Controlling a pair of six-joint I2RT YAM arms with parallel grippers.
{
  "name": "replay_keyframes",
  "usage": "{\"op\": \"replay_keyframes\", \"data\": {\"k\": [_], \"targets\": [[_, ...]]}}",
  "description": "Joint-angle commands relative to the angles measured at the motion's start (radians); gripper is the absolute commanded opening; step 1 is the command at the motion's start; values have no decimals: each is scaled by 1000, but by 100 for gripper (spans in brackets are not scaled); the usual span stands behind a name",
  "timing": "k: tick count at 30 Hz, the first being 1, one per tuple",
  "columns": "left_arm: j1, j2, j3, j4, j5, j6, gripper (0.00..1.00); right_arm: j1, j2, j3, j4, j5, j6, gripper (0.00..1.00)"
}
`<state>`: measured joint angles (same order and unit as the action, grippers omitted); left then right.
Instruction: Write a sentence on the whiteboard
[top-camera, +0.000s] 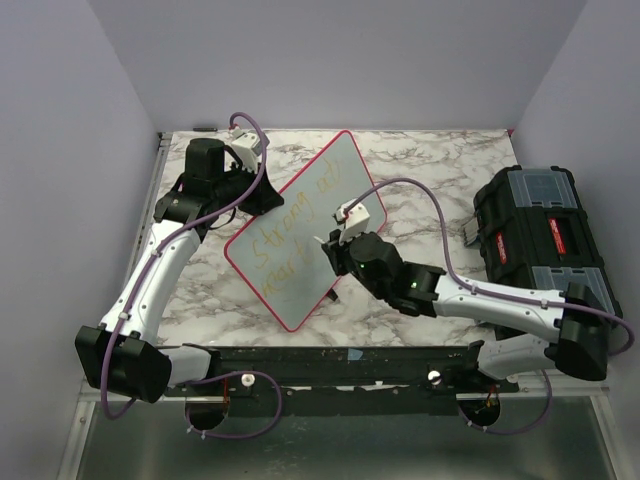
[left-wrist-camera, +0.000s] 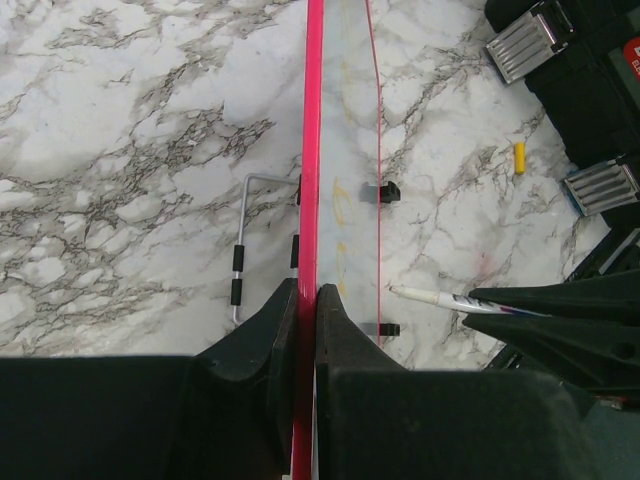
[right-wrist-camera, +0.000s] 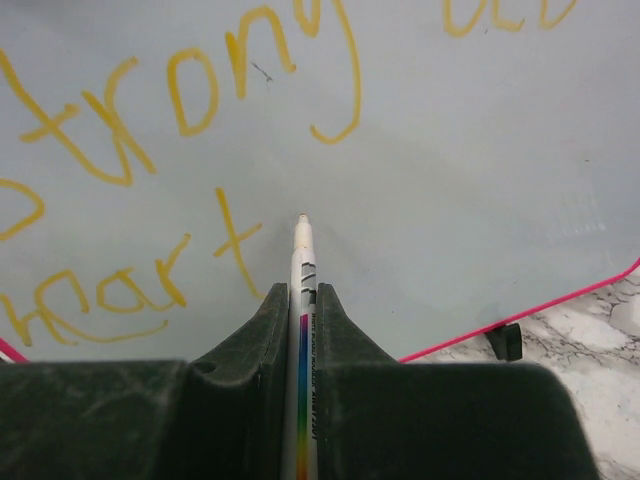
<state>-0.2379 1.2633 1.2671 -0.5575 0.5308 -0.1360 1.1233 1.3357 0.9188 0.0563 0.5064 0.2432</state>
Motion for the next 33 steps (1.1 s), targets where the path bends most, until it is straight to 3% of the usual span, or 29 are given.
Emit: {"op": "replay_keyframes", "data": {"k": [1,12,33], "targets": [[-5,-21,11,-12,-51,60,0,-34,-78,-38,60,-3,-2,1],[-4,-21,13,-12,-50,60,0,-172,-108,-118,98,-171,40,1],[-8,-21,11,-11,-53,61,0,-182,22,-41,128,-283,33,1]]}}
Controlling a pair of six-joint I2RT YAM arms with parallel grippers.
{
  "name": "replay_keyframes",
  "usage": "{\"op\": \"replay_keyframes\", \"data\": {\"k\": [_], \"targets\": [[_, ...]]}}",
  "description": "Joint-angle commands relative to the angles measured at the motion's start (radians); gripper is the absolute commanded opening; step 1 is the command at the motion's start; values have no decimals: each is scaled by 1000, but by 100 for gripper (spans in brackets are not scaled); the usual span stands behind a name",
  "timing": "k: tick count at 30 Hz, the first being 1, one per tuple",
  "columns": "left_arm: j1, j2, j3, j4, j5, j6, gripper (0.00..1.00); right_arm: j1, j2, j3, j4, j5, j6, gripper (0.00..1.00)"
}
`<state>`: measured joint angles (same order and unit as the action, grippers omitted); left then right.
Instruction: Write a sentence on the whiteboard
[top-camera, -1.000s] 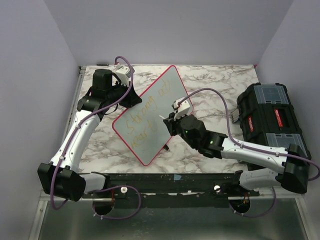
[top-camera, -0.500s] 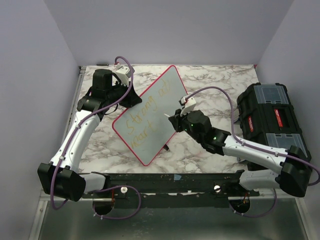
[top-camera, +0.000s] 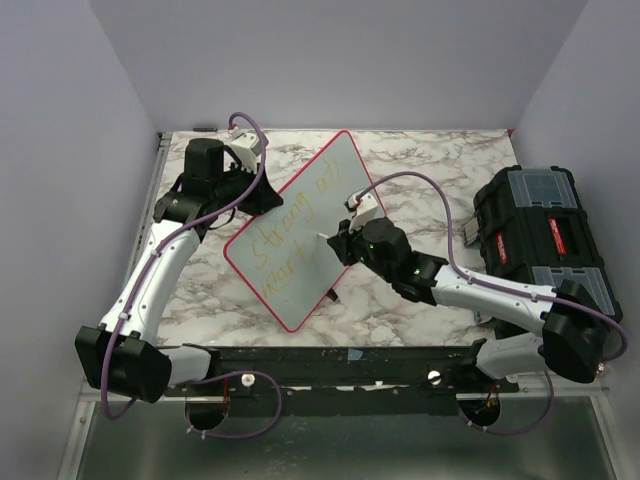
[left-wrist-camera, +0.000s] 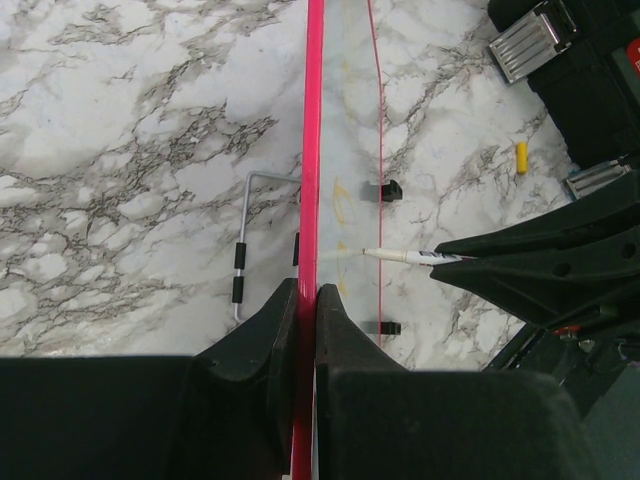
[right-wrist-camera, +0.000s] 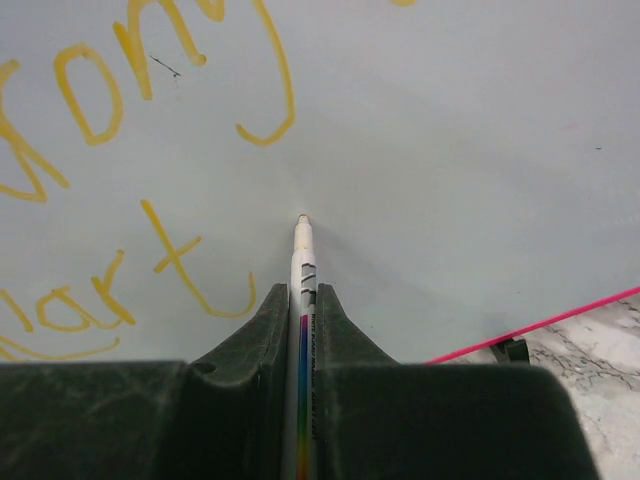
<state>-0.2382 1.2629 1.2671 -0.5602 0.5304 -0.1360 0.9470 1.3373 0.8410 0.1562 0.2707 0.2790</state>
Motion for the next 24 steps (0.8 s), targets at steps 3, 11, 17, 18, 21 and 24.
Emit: {"op": "replay_keyframes", "data": {"k": [3,11,17,18,21,24], "targets": [[-7,-20,12,-9,-53,60,0,-7,20,34,27,-64,-2,1],[-9,-19,12,-10,-53,59,0,-6,12,-2,23,-114,1,1],[-9,-20,12,-10,-56,62,0,-6,0,-41,26,-145,17,1],[-9,-19,12,-10,-56,62,0,-6,-1,-48,26,-150,19,1],[-9,-17,13,-10,-57,61,0,-6,-4,-65,25,-151,28,1],[-9,-17,14,-10,-57,62,0,-6,-5,-82,24,-154,34,1]]}}
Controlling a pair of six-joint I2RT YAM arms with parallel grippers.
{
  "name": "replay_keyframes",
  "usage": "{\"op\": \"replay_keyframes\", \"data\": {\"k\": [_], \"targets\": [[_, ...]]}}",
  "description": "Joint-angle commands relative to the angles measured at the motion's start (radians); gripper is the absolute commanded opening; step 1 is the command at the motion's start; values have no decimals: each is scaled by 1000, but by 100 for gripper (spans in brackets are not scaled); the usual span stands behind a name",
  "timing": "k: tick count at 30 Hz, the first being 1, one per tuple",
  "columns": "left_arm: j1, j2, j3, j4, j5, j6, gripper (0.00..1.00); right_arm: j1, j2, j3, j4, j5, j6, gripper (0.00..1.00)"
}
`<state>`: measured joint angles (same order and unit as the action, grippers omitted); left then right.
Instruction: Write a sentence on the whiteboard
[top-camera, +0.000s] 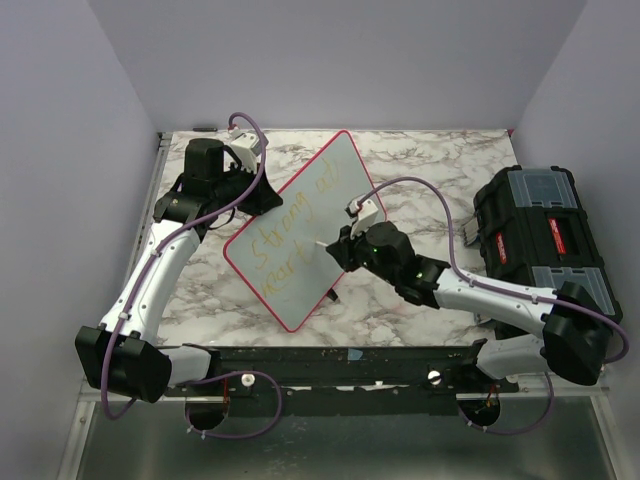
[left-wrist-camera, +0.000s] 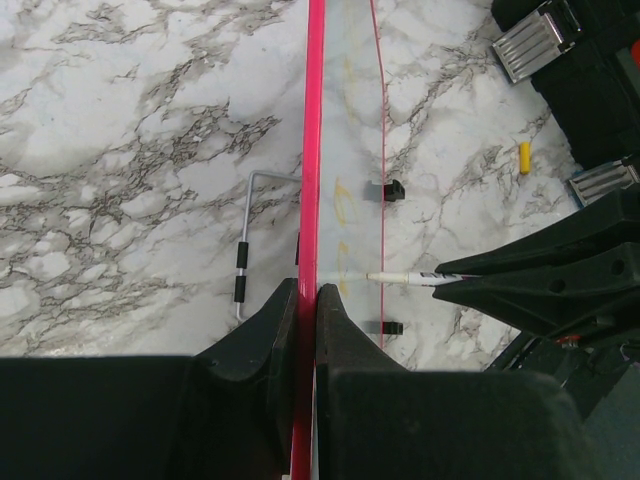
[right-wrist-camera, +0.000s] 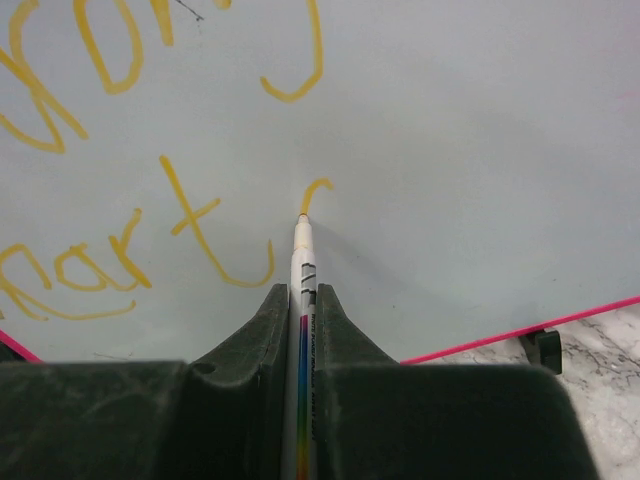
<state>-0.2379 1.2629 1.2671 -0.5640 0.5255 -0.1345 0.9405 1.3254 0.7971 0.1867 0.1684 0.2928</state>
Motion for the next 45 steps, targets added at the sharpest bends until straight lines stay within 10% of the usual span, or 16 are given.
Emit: {"op": "replay_keyframes", "data": {"k": [1,45], "targets": [[-9,-17,14,-7,-53,60,0,1,5,-43,-9,-49,22,1],[-12,-22,13,-10,-57,62,0,1,53,63,-61,52,-5,0]]}}
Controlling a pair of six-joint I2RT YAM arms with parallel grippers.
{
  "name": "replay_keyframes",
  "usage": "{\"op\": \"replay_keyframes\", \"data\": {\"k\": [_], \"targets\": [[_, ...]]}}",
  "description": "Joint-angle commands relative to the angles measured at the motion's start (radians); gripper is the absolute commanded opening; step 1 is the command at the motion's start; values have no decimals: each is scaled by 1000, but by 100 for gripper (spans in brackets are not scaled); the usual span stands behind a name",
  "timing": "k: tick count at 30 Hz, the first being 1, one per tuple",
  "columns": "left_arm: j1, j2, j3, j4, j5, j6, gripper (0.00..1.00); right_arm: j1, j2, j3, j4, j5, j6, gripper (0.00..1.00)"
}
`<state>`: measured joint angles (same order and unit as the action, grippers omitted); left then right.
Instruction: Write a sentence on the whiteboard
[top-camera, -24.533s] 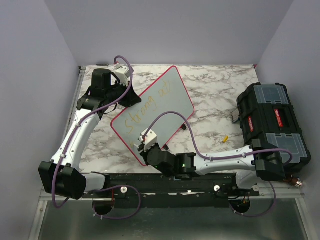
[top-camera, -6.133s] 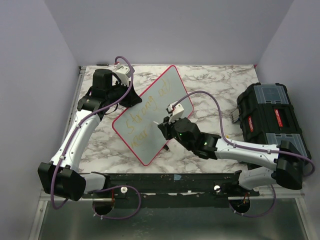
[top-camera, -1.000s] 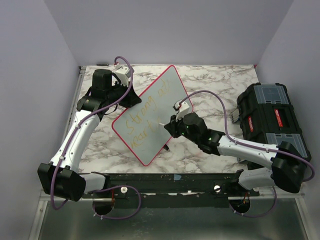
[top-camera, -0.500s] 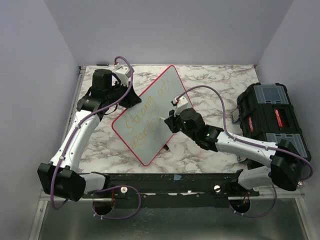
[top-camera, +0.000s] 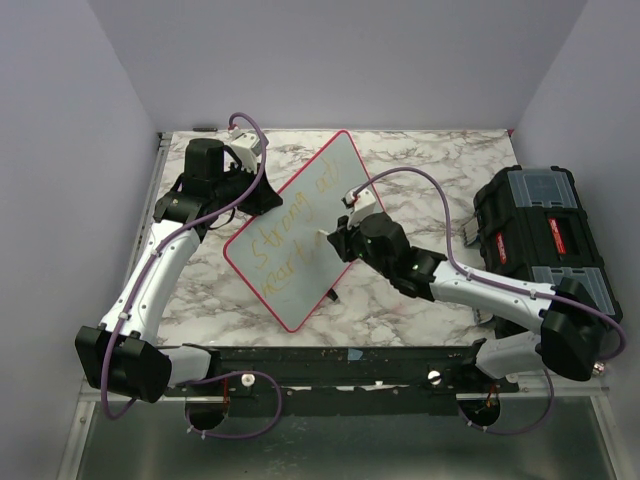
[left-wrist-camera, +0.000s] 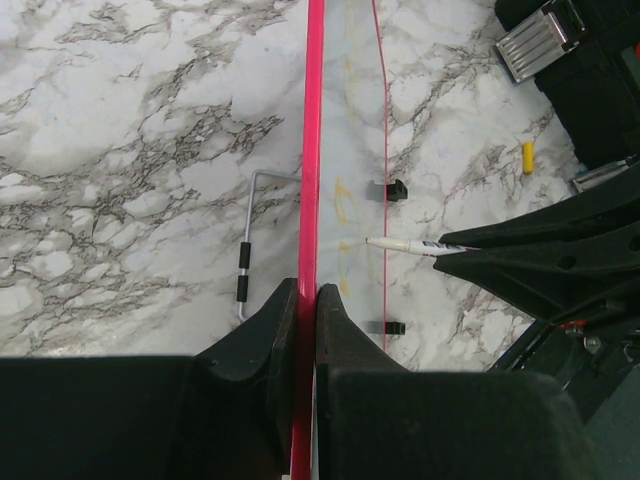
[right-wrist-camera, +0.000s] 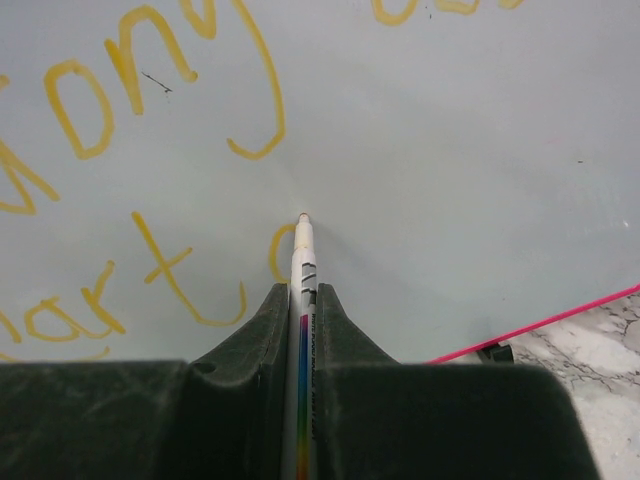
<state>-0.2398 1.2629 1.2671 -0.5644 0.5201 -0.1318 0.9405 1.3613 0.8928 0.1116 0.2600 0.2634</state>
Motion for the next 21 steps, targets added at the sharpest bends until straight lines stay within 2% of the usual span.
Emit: {"op": "replay_keyframes", "data": {"k": [1,12,21], "targets": [[-11,-22,14,-9,-52,60,0,1,15,-41,14,-42,28,1],[-11,-20,14,-9,-55,60,0,0,-12,-119,18,-35,56,1],[-10,-20,14,-8,-57,61,0,1,-73,-111,-29,32,33,1]]}}
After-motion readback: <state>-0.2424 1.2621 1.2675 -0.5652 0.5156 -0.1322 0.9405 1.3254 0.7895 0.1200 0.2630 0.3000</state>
